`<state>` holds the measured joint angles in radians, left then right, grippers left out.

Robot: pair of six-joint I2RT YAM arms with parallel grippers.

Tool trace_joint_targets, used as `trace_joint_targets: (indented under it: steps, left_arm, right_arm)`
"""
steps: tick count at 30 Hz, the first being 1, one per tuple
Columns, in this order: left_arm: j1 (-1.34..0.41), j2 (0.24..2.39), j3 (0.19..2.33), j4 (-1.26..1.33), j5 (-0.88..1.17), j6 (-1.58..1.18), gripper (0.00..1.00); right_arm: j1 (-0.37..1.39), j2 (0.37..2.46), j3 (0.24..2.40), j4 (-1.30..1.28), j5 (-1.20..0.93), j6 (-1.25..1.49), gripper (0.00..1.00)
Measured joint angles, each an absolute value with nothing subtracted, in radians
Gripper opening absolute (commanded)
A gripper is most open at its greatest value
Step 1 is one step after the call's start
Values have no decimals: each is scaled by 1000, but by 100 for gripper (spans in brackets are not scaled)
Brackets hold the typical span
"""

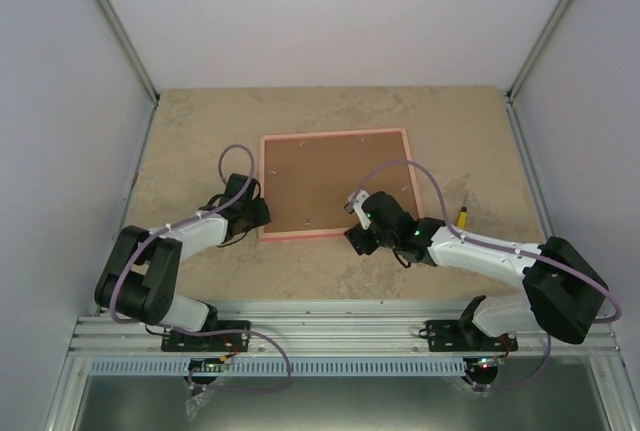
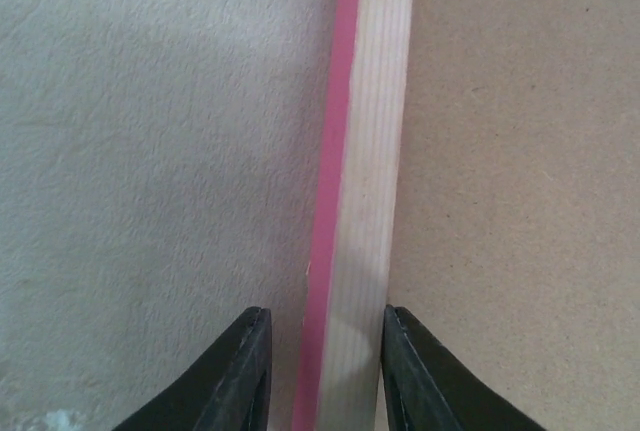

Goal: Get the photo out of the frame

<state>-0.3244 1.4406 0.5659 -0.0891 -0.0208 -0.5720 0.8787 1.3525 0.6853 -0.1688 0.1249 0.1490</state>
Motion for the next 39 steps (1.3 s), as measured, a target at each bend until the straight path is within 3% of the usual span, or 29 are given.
trace_joint_targets:
  steps: [7, 13, 20, 28, 35, 39]
  left_arm:
    - [-334, 1468, 593, -81, -19, -554, 10]
    - [-340, 1459, 595, -97, -26, -535, 0]
    - [-340, 1369, 572, -161, -33, -548, 0]
    - [-347, 1275, 558, -205, -32, -572, 0]
    - [-356, 1222, 553, -221, -25, -591, 0]
    - [-361, 1190, 550, -231, -24, -601, 0]
  right_arm:
    - [882, 1352, 670, -141, 125, 123, 74]
    - [921, 1352, 666, -128, 125, 95, 74]
    - [1016, 1390, 677, -128, 180, 55, 76]
    - [1175, 1539, 733, -109, 431, -24, 77]
    - [1235, 1677, 712, 48, 678, -152, 76]
    - [1238, 1740, 691, 188, 792, -248, 70]
